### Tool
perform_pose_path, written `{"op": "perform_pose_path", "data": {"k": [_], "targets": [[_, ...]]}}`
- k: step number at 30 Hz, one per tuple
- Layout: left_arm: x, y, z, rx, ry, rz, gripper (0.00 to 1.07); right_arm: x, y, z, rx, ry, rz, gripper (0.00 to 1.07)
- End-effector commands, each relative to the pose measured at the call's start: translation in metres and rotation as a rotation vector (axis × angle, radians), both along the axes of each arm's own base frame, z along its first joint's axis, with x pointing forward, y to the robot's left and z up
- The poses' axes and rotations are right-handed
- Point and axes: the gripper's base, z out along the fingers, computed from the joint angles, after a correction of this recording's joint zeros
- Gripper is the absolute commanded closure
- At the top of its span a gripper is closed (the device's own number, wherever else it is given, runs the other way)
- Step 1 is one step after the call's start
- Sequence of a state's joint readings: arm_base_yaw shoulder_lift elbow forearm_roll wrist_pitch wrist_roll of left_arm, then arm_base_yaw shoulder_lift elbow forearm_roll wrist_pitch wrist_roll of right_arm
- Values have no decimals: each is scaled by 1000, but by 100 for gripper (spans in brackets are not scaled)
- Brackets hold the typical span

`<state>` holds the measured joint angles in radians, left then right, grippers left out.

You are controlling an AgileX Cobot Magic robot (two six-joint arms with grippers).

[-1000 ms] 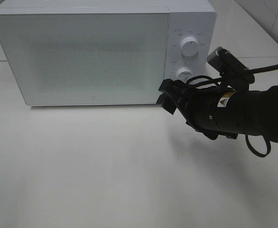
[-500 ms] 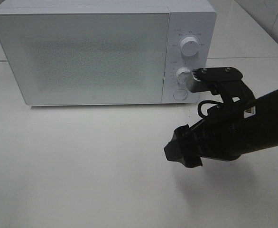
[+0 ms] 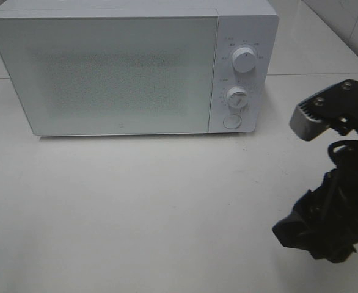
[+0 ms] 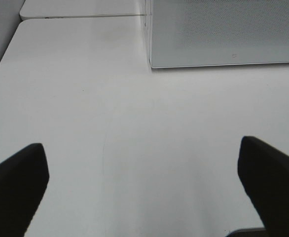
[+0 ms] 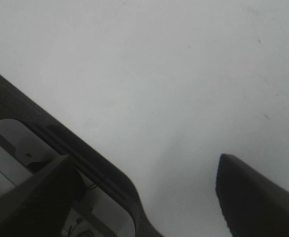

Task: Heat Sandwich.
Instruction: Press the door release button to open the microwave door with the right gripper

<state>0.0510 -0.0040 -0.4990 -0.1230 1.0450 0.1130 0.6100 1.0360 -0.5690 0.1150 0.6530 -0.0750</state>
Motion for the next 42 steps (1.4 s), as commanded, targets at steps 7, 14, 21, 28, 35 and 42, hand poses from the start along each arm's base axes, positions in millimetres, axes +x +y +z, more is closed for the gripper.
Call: {"op": "perform_pose_path", "data": {"k": [7,14,21,28,35,42], "targets": [[-3,0,0,-2,-41,0,3,-36,-25,26,18,-25,2,31],[-3,0,0,-2,-41,0,3,-73,-54,47,75,-153,-19,31],[-3,0,0,-2,-41,0,3,-96,-73,51,114,-202,-74,31],[-3,0,0,-2,-41,0,3,-118,-96,55,116,-357,-229,31],[-3,0,0,-2,-41,0,3,-137,-107,54,116,-461,-365,31],[-3,0,0,-2,-41,0,3,-149,-112,44,120,-506,-485,31]]}}
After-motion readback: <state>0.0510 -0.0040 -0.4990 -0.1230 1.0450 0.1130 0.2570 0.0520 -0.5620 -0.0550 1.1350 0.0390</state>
